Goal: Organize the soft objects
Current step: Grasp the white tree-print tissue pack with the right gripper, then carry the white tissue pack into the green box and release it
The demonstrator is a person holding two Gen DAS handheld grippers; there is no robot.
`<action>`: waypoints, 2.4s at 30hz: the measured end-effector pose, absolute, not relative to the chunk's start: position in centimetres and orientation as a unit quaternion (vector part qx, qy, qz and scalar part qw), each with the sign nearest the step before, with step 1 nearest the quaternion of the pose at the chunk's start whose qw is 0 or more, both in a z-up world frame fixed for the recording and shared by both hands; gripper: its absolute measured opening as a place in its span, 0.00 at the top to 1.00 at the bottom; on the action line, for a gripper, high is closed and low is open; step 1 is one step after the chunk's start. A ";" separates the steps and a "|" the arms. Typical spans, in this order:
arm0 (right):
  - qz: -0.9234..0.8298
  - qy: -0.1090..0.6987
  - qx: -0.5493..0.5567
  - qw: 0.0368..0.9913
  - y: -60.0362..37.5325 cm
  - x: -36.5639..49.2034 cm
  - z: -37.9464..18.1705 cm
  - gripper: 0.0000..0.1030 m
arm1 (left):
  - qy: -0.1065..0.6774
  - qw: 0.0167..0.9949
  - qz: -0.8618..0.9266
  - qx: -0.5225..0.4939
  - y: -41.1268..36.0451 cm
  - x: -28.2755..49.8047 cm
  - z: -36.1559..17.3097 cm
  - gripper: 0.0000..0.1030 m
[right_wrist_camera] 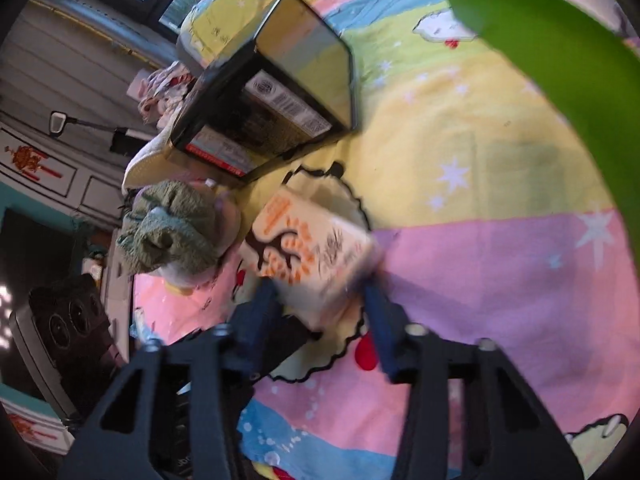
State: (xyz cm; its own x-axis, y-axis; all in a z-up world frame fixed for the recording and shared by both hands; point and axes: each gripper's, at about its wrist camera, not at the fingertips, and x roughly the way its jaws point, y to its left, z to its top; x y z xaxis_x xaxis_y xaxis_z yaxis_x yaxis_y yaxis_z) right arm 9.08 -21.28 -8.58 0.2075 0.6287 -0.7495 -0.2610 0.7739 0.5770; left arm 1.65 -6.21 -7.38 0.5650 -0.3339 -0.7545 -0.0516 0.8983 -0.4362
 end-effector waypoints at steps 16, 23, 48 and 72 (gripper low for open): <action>0.292 0.550 0.166 0.764 -21.6 8.8 -8.1 0.63 | 0.462 0.863 -0.086 -0.187 -6.4 1.0 -6.2 0.70; 0.301 0.528 0.174 0.775 -22.4 8.3 -6.7 0.61 | 0.450 0.867 -0.061 -0.206 -4.5 0.4 -5.2 0.70; 0.304 0.541 0.053 0.783 -17.0 16.1 -6.3 0.41 | 0.465 0.838 -0.069 -0.277 -4.5 4.1 -8.2 0.66; 0.297 0.493 0.148 0.804 -23.0 12.0 -4.4 0.52 | 0.408 0.894 -0.069 -0.173 -9.4 5.0 -3.9 0.74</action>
